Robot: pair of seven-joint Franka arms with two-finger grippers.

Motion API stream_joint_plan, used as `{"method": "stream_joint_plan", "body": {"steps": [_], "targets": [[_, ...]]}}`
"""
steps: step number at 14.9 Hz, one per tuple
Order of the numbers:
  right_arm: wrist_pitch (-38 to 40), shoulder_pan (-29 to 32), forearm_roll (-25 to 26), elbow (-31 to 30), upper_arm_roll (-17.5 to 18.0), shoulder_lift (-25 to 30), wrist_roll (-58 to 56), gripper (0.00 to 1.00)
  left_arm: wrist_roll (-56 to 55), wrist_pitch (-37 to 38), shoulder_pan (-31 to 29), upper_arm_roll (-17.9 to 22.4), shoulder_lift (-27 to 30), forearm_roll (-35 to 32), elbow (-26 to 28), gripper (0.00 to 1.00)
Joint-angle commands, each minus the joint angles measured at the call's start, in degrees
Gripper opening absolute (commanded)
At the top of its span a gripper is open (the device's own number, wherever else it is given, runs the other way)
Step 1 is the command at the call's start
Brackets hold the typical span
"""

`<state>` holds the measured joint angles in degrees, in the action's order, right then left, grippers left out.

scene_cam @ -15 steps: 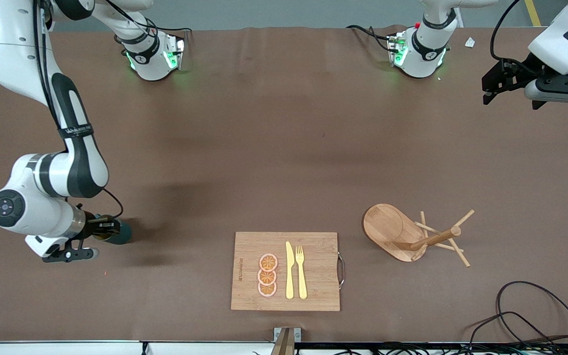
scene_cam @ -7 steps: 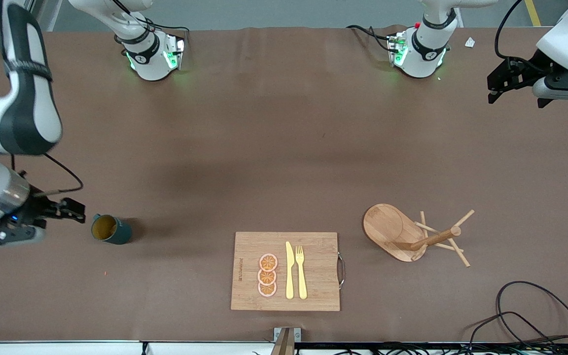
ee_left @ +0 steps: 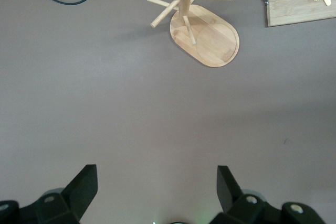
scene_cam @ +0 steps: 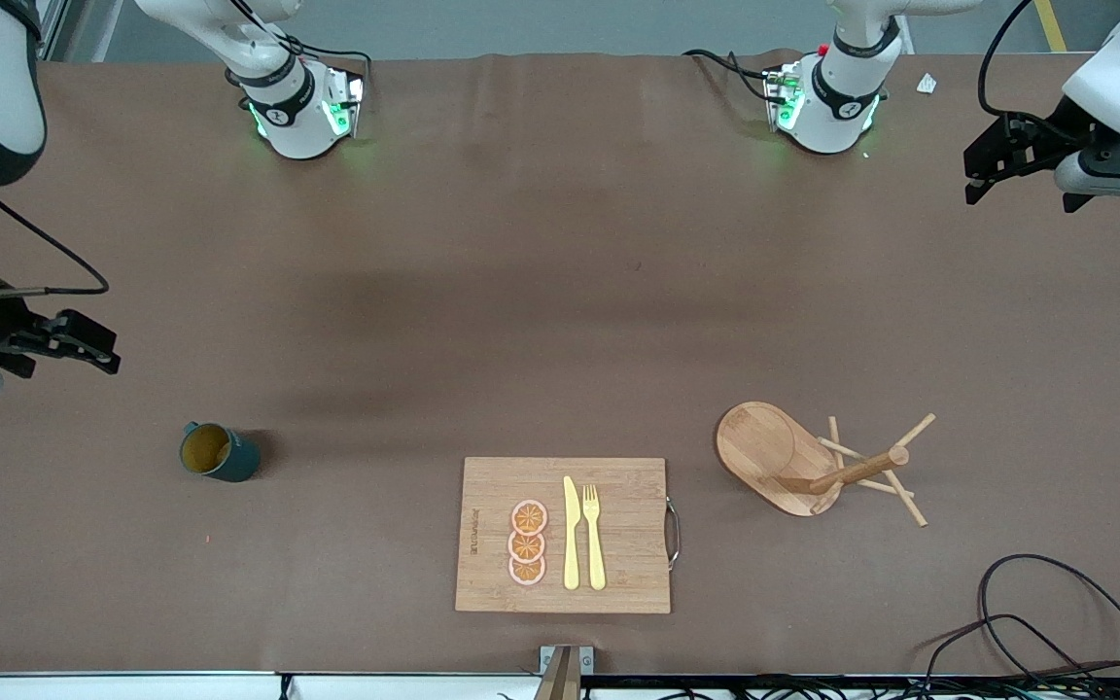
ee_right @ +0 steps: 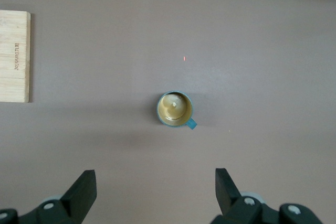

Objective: Transfer cup from left to right arm and place

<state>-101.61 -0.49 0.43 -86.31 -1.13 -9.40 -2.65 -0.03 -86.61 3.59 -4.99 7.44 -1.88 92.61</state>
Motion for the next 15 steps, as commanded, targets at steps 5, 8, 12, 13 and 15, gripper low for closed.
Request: {"method": "stream_joint_plan", "body": {"steps": [5,8,12,13,15], "targets": [[2.56,1.1,0.36,-7.99,0.87,10.88,1.16,1.0,-0.15,0.13,-0.07,-0.11,-0.41,-0.5,-1.12,1.0],[2.3,1.02,0.36,-11.07,0.43,13.69,1.25,1.0,-0.24,-0.57,0.19,-0.29,-0.5,-0.58,-1.38,1.0],[2.47,0.75,0.36,-11.17,-0.01,14.76,1.16,1.0,-0.24,-1.01,0.1,-0.37,-0.94,-0.84,-1.47,1.0],[2.73,0.66,0.36,-10.55,0.07,14.67,1.07,1.0,-0.24,-1.28,0.19,-0.46,-0.94,-0.93,-1.56,1.0],[4.92,0.4,0.45,-9.67,0.25,14.67,1.07,1.0,-0.24,-1.8,0.19,-0.55,-1.11,-1.11,-1.64,1.0]]}}
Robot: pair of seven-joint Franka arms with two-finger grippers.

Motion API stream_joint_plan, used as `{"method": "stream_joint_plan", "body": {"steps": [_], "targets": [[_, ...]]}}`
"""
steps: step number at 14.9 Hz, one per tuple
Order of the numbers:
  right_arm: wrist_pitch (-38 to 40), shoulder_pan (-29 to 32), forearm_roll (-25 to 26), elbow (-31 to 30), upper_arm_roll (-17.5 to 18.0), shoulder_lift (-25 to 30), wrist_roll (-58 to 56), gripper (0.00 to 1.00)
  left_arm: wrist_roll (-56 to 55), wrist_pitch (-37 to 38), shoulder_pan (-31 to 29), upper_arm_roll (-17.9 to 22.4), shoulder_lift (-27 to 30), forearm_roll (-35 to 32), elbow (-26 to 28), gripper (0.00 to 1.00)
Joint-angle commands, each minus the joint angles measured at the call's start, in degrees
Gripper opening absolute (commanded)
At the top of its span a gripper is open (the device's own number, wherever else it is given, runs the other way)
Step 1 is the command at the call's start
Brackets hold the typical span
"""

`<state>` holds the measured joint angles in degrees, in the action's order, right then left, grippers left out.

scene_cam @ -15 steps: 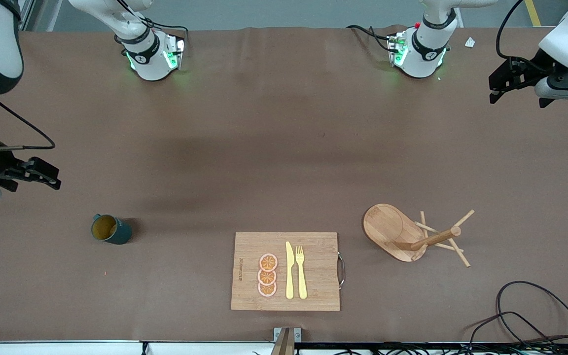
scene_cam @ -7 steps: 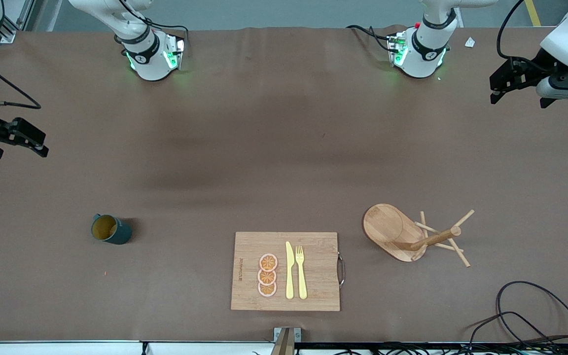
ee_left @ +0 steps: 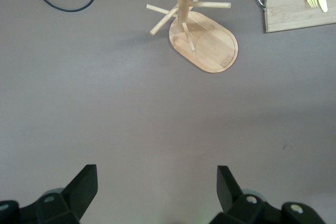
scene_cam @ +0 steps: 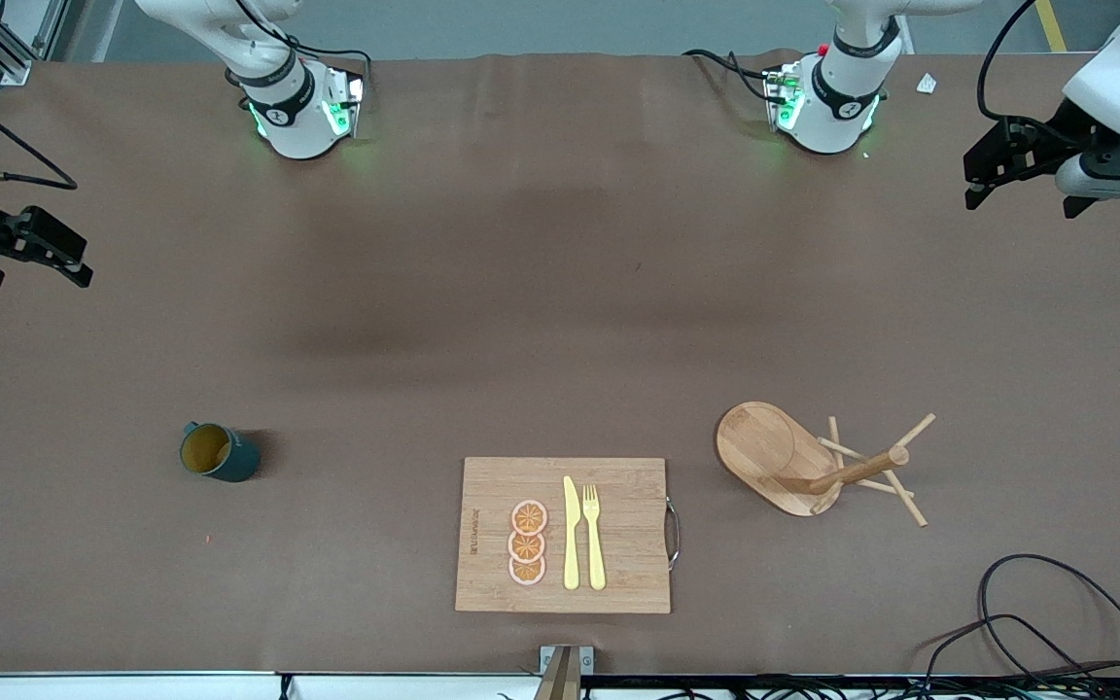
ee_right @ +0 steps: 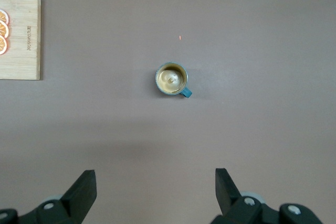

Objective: Transfer cup from left to right arm and place

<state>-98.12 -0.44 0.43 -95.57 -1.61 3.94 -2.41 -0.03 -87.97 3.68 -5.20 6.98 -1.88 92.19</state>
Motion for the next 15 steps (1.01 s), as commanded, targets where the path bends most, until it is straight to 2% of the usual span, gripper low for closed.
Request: {"method": "stream_joint_plan", "body": {"steps": [1,6,15], "targets": [[2.05,0.35,0.45,-0.15,0.73,1.24,0.83,1.0,-0.15,-0.8,-0.08,-0.34,-0.73,-1.11,-1.4,1.0],[2.32,1.06,1.24,3.27,0.65,0.1,0.57,1.0,0.2,-0.37,-0.17,-0.25,-0.82,-0.85,-1.49,1.0],[4.08,0.71,1.33,4.69,0.47,0.01,0.66,1.0,-0.06,-0.37,0.36,-0.51,-0.91,-0.41,-1.58,1.0]]}}
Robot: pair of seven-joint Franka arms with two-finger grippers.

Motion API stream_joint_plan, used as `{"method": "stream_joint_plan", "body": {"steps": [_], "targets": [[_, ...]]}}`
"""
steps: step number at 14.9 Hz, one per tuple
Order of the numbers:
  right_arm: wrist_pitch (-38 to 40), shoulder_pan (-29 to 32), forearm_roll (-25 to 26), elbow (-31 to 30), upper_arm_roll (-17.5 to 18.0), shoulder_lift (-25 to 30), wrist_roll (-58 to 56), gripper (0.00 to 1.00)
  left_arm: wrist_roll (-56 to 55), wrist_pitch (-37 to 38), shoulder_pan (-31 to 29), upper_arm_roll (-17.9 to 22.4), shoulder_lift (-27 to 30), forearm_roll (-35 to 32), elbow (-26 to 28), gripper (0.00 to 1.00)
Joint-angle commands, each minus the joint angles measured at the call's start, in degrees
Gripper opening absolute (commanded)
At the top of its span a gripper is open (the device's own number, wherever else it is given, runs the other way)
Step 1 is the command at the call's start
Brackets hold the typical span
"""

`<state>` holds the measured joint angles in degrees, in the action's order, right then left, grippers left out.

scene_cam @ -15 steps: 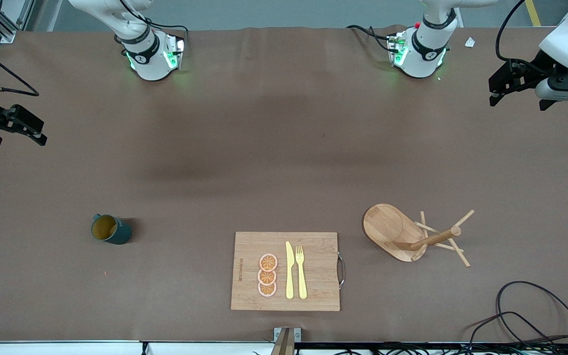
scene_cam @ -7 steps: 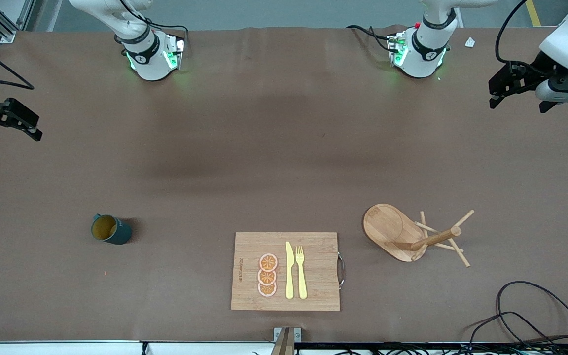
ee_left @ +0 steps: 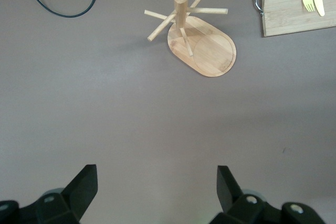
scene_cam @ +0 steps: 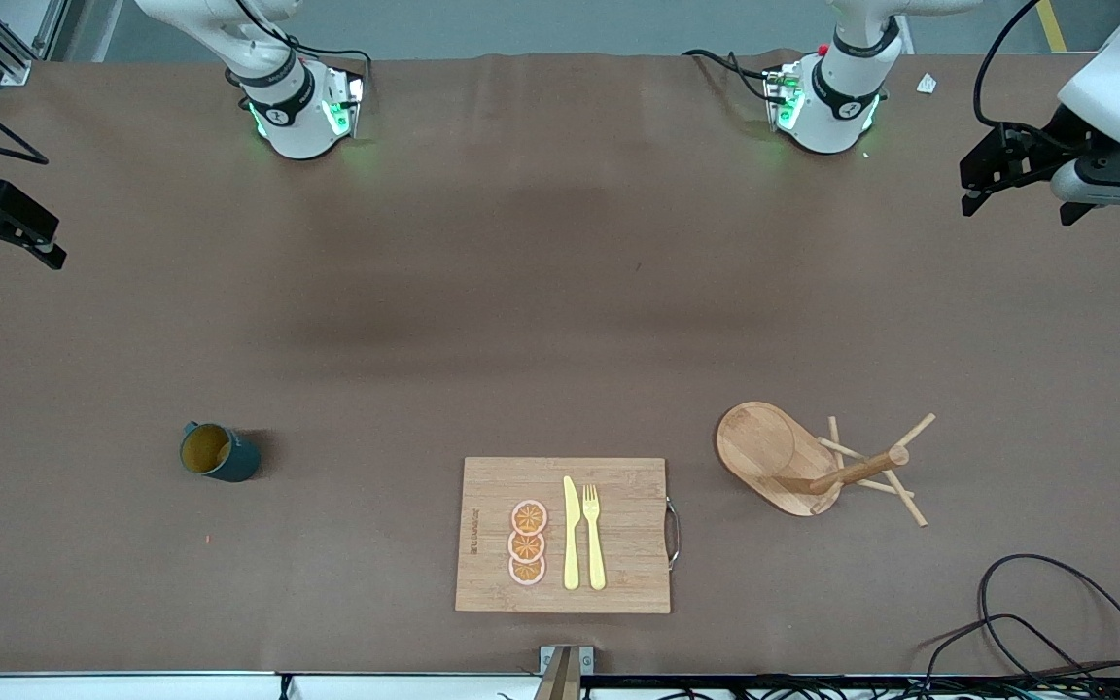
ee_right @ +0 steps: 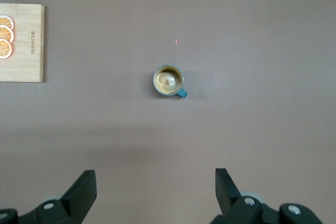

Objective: Transfer cup from left to right arm and place

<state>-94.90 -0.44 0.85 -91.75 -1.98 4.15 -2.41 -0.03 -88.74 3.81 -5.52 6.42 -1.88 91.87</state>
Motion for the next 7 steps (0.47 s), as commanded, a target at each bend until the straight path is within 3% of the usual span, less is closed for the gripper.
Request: {"method": "stream_joint_plan", "body": {"steps": [1,7], "targets": [[0.77,0.61,0.91,0.96,0.84,-0.19,0.66,1.0,0.37,0.67,0.23,-0.19,-0.27,-0.41,-1.25,1.0],[0.86,0.88,0.91,0.88,0.92,-0.28,0.74,1.0,0.64,2.6,-0.21,-0.19,-0.53,-0.06,-2.22,1.0]]}}
